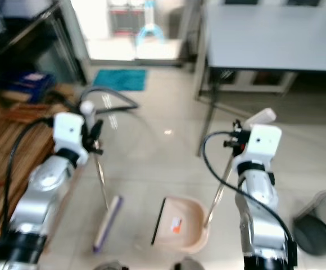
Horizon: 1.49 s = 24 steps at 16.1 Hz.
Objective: Sweep floor
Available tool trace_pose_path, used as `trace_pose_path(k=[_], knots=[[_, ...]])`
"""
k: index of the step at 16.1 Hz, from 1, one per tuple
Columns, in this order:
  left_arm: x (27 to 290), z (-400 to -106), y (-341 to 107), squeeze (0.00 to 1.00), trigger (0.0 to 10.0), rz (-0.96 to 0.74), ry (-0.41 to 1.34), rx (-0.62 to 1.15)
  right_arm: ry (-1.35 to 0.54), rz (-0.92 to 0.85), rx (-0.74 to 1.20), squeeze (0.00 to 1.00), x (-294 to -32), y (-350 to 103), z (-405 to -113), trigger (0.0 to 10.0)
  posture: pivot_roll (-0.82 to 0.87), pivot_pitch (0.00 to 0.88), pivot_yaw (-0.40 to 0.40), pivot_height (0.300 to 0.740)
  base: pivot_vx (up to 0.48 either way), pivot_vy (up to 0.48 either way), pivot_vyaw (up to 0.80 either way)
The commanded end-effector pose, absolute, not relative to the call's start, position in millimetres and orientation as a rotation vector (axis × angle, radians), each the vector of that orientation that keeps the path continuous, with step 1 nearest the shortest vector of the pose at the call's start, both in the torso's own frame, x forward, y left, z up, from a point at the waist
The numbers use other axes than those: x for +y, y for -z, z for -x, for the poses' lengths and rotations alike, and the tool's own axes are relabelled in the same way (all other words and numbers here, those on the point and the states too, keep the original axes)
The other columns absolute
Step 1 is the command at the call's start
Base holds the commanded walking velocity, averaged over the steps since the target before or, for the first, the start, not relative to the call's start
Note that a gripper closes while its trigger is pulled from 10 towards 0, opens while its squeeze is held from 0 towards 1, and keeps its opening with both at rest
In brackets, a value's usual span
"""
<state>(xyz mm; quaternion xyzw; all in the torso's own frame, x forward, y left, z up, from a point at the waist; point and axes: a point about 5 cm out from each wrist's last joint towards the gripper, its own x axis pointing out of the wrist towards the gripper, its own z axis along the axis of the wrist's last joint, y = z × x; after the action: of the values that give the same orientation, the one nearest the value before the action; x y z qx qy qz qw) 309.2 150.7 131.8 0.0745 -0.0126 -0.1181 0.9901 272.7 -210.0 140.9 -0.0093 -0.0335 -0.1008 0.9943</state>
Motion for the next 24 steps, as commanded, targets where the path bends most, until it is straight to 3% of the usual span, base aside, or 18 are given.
trace_pose_path(k=[1,6,11,16,24], knots=[[157,-309,-132,0.00,10.0,-0.189,0.199,-0.031,0.227,-0.009,-0.078,0.00,-212,-142,-269,10.0,0.00,0.042,0.013,0.740,0.000,0.000,-0.80],[163,-302,-134,0.00,10.0,-0.201,0.190,-0.056,0.204,-0.023,-0.060,0.00,-210,-135,-273,10.0,0.02,0.032,0.000,0.740,0.000,0.000,-0.80],[163,-305,-138,0.00,10.0,-0.156,0.206,-0.079,0.232,-0.030,-0.081,0.00,-216,-132,-268,10.0,0.00,0.009,0.060,0.740,0.000,0.000,-0.80],[161,-314,-142,0.00,10.0,-0.149,0.163,-0.062,0.216,-0.030,-0.128,0.00,-220,-158,-278,10.0,-0.02,0.018,0.002,0.740,0.000,0.000,-0.80],[168,-307,-138,0.00,10.0,-0.191,0.152,-0.037,0.218,-0.062,-0.137,0.00,-209,-159,-280,10.0,0.00,0.000,0.030,0.740,0.000,0.000,-0.80]])
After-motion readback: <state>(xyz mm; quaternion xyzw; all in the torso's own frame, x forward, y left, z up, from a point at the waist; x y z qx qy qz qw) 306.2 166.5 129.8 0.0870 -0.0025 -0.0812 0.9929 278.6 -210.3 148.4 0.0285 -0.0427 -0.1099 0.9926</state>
